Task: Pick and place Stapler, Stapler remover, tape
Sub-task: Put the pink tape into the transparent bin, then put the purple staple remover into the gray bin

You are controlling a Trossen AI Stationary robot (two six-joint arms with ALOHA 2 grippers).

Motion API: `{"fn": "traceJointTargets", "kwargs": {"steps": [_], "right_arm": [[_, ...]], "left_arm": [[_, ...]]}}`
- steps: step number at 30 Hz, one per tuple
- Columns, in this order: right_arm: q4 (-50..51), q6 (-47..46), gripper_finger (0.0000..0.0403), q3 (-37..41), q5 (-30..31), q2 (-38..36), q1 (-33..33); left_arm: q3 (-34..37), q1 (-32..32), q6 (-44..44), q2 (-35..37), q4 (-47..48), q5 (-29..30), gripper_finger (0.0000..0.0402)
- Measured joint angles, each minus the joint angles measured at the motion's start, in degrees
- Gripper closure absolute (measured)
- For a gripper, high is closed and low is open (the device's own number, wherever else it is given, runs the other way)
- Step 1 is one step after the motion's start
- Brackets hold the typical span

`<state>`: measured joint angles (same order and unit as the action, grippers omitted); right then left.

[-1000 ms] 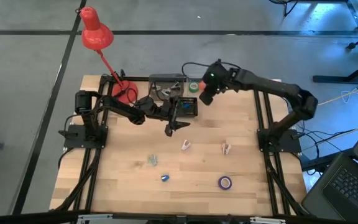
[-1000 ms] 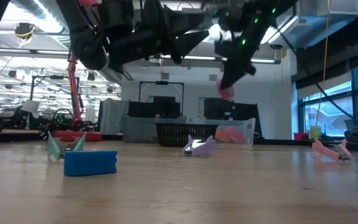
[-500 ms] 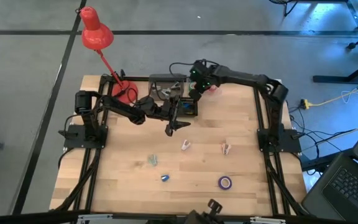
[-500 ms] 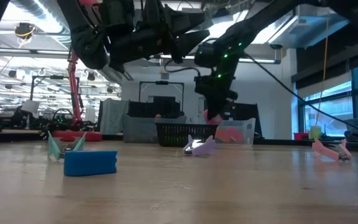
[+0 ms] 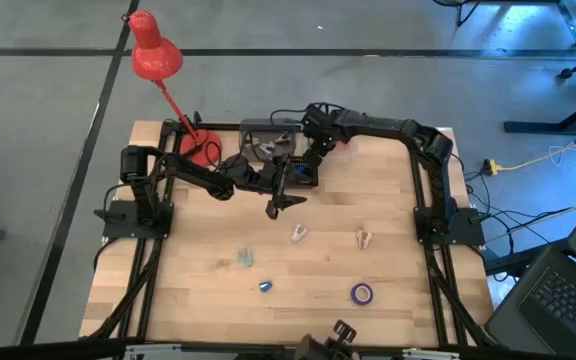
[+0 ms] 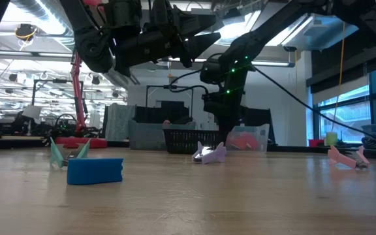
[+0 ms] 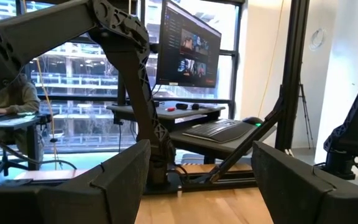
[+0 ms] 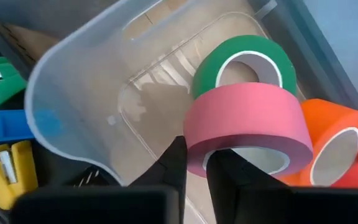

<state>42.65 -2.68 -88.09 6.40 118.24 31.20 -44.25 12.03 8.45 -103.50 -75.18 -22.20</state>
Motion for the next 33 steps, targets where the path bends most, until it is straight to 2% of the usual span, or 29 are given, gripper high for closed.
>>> {"fn": "traceJointTargets", "kwargs": {"steps": [7, 10, 12, 15, 20, 26, 29, 31, 33], "right_arm": [[0.62, 0.09, 0.0213, 0.01, 0.02, -2.74, -0.97], [1.82, -0.86, 0.0171, 0.02, 0.04, -5.09, -1.99], [3.27, -1.35, 0.0157, 0.02, 1.37, -7.36, -3.1], [6.55, -1.22, 0.0154, 0.02, 5.18, -11.77, -6.01], [15.18, -2.45, 0.0169, 1.97, 5.64, -21.22, -13.18], [18.93, -17.29, 0.0185, 13.01, 5.61, -33.99, -23.01], [18.88, -28.32, 0.0187, 20.99, 5.61, -39.52, -28.18], [17.86, -33.92, 0.0186, 26.13, 5.5, -42.45, -31.56], [14.72, -36.55, 0.0185, 30.7, 4.87, -44.37, -34.86]], "left_arm": [[-0.02, 0.0, -0.03, 0.0, 0.53, 0.0, 0.0132], [-0.02, 0.0, -0.07, 0.02, 0.58, 0.0, 0.0132], [-0.02, 0.0, -0.05, 0.0, 0.63, -0.02, 0.0132], [-0.02, 0.11, -0.09, 0.0, 0.64, -1.77, 0.0132], [-0.02, 0.13, 0.56, 0.45, 0.89, -5.18, 0.0132], [1.29, 0.6, 1.54, 4.19, 3.67, -7.74, 0.0132], [3.25, 0.94, -1.18, 8.65, 11.01, -6.77, 0.0132], [4.66, 0.92, -4.73, 13.05, 17.73, -3.04, 0.0132], [5.93, 0.37, -9.41, 17.8, 25.63, 3.32, 0.0132]]}}
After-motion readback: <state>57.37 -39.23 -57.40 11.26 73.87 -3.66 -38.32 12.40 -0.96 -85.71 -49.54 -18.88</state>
